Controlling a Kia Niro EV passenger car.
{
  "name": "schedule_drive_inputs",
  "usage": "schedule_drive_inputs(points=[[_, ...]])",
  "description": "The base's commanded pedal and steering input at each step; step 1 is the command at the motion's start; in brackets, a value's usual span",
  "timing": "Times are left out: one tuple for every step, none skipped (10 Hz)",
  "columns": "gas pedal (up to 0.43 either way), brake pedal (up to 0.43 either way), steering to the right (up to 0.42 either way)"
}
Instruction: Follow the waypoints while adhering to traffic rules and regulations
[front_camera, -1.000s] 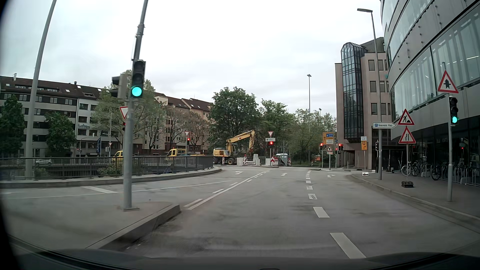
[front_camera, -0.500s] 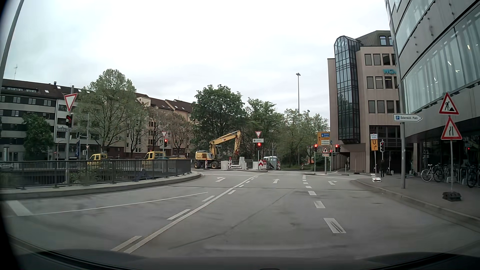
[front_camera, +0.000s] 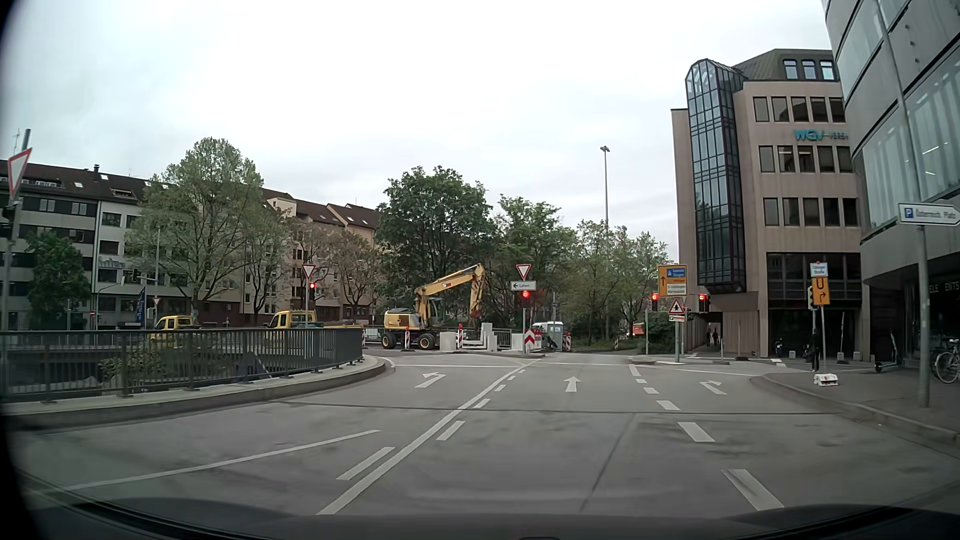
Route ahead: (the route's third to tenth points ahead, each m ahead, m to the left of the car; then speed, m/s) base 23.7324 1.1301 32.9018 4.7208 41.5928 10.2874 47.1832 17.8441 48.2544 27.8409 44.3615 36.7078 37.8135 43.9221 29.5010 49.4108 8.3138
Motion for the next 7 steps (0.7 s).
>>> schedule_drive_inputs(points=[[0.000,0.055,-0.027],[0.000,0.073,-0.031],[0.000,0.122,-0.036],[0.000,0.183,-0.043],[0.000,0.213,-0.049],[0.000,0.232,-0.054],[0.000,0.238,-0.053]])
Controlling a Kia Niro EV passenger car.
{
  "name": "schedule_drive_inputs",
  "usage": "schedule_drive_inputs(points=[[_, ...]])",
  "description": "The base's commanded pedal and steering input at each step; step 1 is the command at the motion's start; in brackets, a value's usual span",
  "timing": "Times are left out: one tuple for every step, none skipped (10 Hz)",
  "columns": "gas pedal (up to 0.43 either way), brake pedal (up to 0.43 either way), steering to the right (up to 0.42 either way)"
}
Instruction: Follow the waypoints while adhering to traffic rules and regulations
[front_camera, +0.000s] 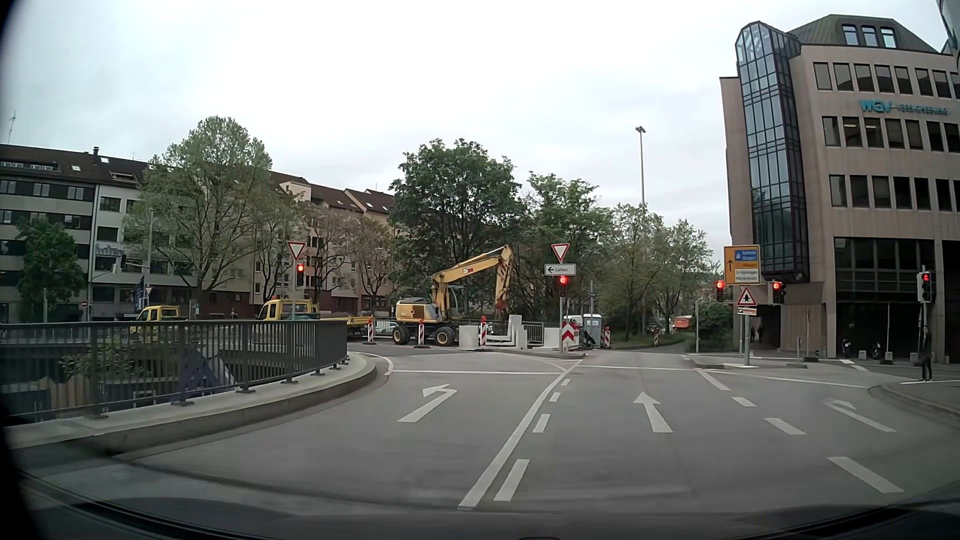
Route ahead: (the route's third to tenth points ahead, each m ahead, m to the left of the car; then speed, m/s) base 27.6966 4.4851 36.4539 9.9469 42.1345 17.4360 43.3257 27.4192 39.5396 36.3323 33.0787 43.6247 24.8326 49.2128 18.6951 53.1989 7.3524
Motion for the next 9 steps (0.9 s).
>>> schedule_drive_inputs(points=[[0.000,0.244,-0.046],[0.000,0.244,-0.039],[0.000,0.256,-0.034],[0.000,0.256,-0.033],[0.000,0.256,-0.031],[0.000,0.256,-0.029],[0.000,0.262,-0.025],[0.000,0.256,-0.013],[0.000,0.256,-0.003]])
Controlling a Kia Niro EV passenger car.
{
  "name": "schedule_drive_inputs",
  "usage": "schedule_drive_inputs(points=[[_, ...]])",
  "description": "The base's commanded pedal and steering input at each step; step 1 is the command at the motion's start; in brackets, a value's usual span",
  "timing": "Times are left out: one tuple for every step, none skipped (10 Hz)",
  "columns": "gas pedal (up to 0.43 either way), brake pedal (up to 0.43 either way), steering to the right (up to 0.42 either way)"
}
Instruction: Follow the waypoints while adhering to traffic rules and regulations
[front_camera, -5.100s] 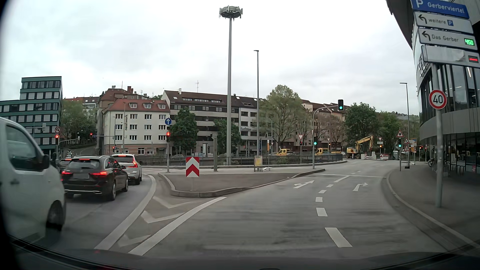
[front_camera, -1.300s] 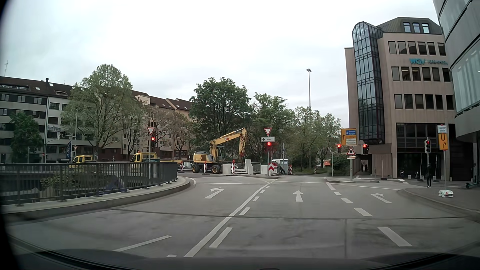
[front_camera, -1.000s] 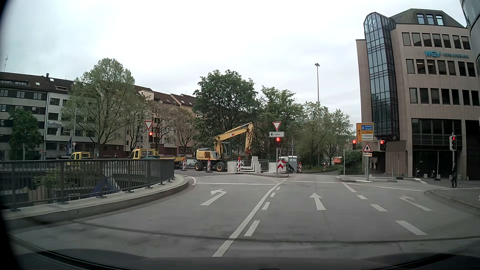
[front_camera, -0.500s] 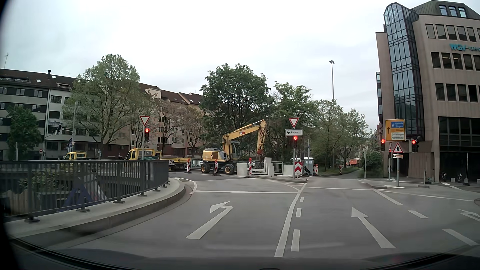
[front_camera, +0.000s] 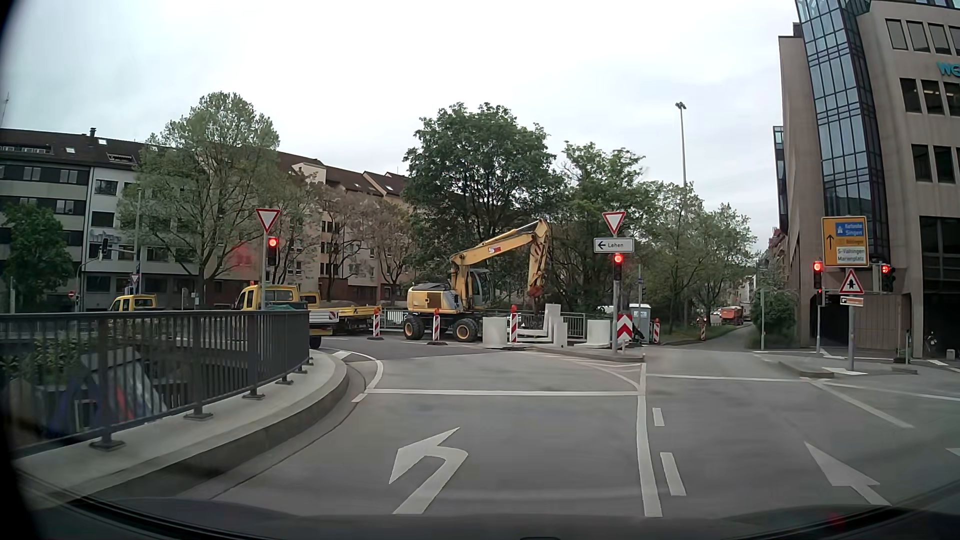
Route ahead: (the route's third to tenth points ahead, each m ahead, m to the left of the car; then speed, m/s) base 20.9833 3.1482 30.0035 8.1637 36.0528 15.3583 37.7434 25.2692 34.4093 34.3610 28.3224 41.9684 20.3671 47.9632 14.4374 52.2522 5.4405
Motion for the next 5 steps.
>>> schedule_drive_inputs(points=[[0.000,0.262,0.004],[0.000,0.256,0.004],[0.000,0.250,0.002],[0.000,0.250,0.002],[0.000,0.244,0.011]])
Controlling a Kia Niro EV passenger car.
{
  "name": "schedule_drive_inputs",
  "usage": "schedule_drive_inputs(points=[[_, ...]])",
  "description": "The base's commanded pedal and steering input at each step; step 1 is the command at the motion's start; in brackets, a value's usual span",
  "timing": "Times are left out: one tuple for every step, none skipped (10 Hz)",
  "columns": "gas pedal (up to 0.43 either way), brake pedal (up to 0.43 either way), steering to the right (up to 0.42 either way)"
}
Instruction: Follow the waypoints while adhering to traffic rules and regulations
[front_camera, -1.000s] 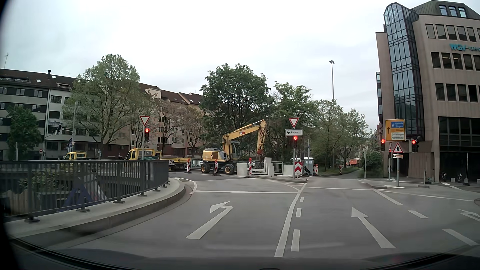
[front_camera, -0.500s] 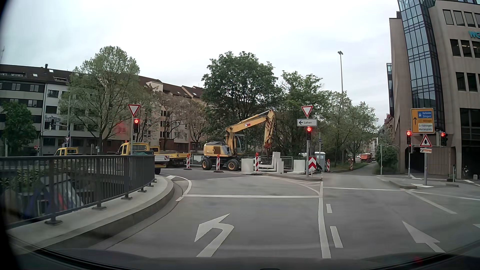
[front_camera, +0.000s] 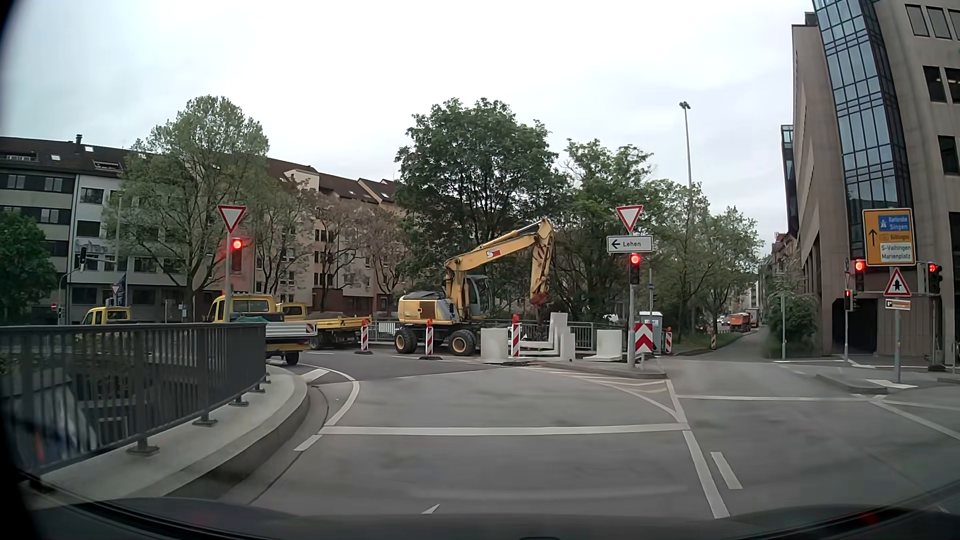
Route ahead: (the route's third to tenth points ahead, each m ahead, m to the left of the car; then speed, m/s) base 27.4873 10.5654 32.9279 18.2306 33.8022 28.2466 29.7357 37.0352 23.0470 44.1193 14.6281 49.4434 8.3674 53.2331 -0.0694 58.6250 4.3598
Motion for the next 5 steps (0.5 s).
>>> schedule_drive_inputs(points=[[0.000,0.250,0.011],[0.000,0.250,0.003],[0.000,0.256,0.001],[0.000,0.250,0.000],[0.000,0.250,-0.001]])
